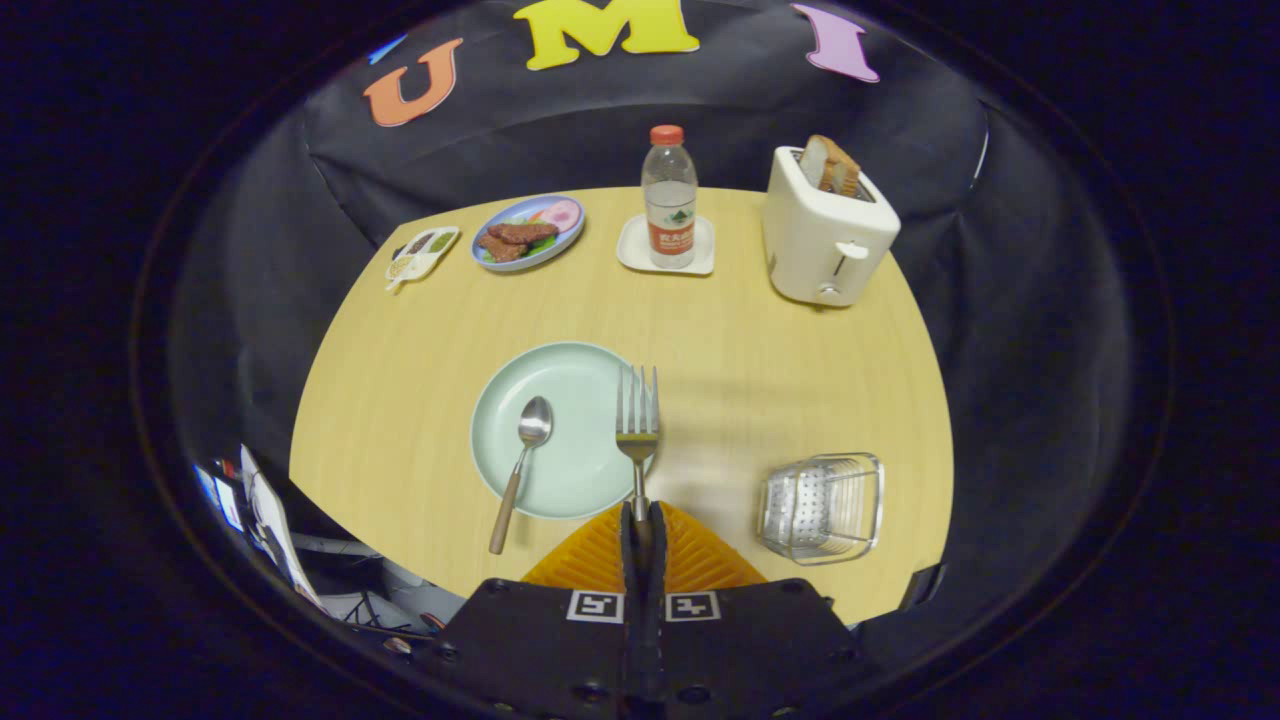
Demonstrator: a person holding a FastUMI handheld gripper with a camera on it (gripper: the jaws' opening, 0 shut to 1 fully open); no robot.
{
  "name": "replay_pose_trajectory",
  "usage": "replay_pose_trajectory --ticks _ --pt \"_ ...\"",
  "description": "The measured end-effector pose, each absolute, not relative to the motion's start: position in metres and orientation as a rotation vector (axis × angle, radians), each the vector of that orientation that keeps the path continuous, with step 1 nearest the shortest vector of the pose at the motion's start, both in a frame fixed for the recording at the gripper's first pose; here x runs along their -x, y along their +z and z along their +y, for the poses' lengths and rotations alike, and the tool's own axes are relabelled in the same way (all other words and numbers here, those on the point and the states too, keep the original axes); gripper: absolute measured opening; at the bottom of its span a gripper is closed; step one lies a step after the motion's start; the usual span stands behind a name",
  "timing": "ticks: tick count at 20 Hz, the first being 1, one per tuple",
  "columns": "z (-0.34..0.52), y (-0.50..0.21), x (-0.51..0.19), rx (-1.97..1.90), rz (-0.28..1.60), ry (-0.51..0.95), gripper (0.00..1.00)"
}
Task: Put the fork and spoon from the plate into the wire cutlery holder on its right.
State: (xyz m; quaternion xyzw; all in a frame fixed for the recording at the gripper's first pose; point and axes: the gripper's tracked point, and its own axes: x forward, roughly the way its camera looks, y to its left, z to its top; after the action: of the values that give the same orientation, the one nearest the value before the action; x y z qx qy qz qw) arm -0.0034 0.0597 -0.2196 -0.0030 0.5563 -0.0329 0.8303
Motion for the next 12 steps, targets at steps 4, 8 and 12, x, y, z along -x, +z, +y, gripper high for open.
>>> replay_pose_trajectory --ticks 4,8,12 --pt "0.008 -0.190 0.024 0.011 1.243 -0.128 0.01" --pt "-0.030 -0.193 0.050 0.025 1.351 -0.160 0.01" --pt "-0.042 -0.212 0.075 -0.026 1.463 -0.167 0.01"
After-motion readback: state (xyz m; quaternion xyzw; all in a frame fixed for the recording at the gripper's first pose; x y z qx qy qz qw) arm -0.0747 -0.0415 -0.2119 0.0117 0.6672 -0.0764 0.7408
